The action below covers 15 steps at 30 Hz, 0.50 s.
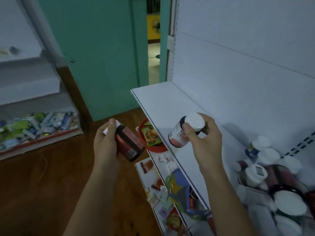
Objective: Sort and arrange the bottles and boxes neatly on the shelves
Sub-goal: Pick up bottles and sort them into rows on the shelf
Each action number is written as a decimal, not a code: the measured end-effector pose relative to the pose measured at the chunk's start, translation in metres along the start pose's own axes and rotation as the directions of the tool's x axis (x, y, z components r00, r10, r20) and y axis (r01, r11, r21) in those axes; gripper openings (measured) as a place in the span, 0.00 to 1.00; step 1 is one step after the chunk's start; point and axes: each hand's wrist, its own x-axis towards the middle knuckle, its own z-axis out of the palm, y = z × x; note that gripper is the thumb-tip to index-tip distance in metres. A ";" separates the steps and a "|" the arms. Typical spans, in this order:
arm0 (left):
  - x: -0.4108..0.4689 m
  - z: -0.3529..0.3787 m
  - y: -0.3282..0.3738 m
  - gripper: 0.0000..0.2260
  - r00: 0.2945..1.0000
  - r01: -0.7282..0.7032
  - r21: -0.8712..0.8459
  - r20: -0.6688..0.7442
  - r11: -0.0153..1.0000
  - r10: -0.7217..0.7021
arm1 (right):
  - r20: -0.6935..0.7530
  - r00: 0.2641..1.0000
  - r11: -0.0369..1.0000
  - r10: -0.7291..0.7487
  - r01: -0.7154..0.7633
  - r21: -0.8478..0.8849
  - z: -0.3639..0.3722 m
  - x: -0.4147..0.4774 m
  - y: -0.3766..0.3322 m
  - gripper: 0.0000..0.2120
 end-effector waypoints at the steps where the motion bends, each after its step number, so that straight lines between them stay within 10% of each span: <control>1: 0.015 0.022 -0.009 0.14 0.999 0.027 0.028 0.046 0.999 -0.029 | -0.045 0.999 0.999 0.001 -0.003 -0.035 -0.010 0.004 0.008 0.17; 7: 0.085 0.171 -0.067 0.15 0.916 -0.076 0.259 0.400 0.963 -0.035 | -0.355 0.934 0.975 0.043 -0.117 -0.188 -0.064 0.035 0.044 0.19; 15: 0.099 0.301 -0.126 0.07 0.496 -0.493 0.312 0.868 0.812 -0.033 | -0.632 0.773 0.914 -0.055 -0.216 -0.344 -0.080 0.089 0.054 0.18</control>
